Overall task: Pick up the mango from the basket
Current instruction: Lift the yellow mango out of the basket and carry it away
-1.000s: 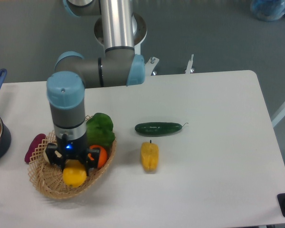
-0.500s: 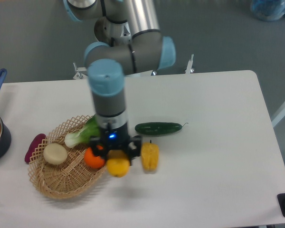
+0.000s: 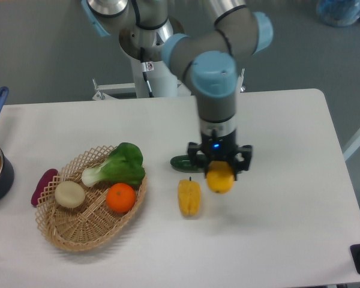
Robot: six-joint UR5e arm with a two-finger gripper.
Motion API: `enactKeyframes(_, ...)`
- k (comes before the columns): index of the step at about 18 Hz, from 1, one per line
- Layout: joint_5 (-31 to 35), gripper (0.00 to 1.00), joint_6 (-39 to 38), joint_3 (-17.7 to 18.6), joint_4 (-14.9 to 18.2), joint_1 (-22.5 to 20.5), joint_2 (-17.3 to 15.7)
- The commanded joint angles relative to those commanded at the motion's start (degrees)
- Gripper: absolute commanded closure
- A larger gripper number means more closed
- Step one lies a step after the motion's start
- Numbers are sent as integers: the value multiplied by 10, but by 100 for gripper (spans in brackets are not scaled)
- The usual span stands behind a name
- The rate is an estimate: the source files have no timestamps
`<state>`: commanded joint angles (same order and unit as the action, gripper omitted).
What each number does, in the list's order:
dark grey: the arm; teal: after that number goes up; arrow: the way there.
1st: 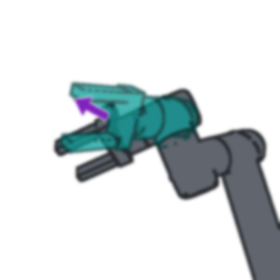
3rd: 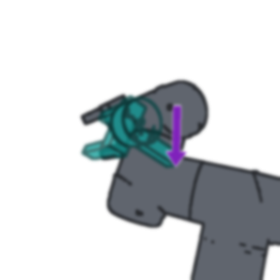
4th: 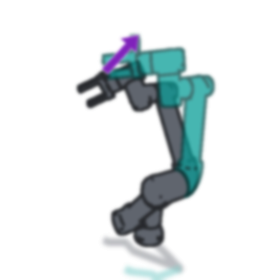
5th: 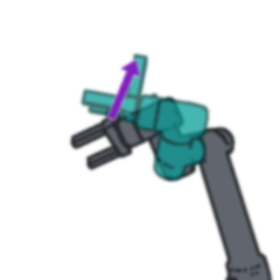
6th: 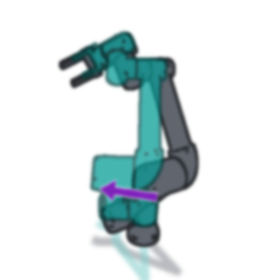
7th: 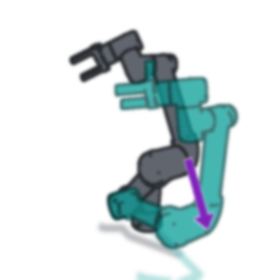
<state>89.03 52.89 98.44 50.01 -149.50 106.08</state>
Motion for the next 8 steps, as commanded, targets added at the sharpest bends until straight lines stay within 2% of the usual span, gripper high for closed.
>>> enactKeyframes(3, 1, 83, 62, -17, 3, -20, 10)
enactKeyframes(6, 1, 83, 99, -17, 51, -34, 6)
enactKeyframes(8, 3, 82, 102, -11, 61, -32, 4)
